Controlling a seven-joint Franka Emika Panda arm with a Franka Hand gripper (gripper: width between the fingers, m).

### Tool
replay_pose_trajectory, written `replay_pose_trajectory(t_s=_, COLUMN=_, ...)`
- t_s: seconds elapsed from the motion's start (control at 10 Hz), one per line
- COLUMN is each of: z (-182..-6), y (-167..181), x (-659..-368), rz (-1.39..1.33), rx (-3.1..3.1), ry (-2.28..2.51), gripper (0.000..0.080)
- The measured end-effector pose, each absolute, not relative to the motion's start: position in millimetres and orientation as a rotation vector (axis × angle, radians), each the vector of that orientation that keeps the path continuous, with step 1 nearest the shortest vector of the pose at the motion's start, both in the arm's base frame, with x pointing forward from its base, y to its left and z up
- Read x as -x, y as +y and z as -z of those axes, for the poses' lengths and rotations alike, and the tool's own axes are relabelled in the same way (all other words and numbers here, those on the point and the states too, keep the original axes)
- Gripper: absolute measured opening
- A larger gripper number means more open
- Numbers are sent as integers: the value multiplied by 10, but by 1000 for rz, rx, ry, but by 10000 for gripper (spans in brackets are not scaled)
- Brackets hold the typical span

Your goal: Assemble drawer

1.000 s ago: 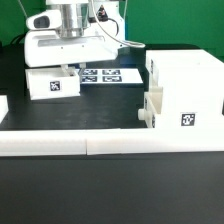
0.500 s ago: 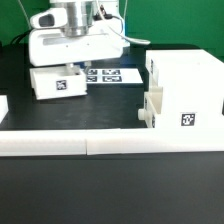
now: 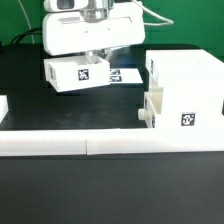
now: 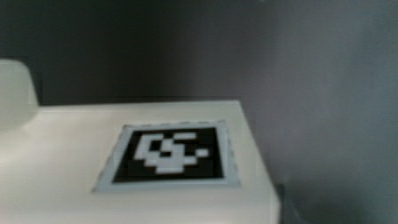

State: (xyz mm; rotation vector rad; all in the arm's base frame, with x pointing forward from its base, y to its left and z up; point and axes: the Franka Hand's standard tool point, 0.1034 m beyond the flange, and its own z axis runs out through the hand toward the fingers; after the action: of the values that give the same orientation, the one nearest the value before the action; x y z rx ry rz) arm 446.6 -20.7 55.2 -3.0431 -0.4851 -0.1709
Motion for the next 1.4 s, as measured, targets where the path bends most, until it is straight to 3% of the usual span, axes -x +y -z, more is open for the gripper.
replay_pose_trajectory(t_s=0.5, z=-706, y=138, x=-5014, rz=228, rx=3018, ry=-506, gripper=42)
replay_pose_trajectory(t_s=0.9, z=-684, y=131, x=-4988, rz=224, rx=3010, ry=-569, gripper=42)
replay_pose_trajectory(t_s=1.4, z=-577, y=-77, x=-4956, rz=230, rx=2838, ry=-1275, gripper=42)
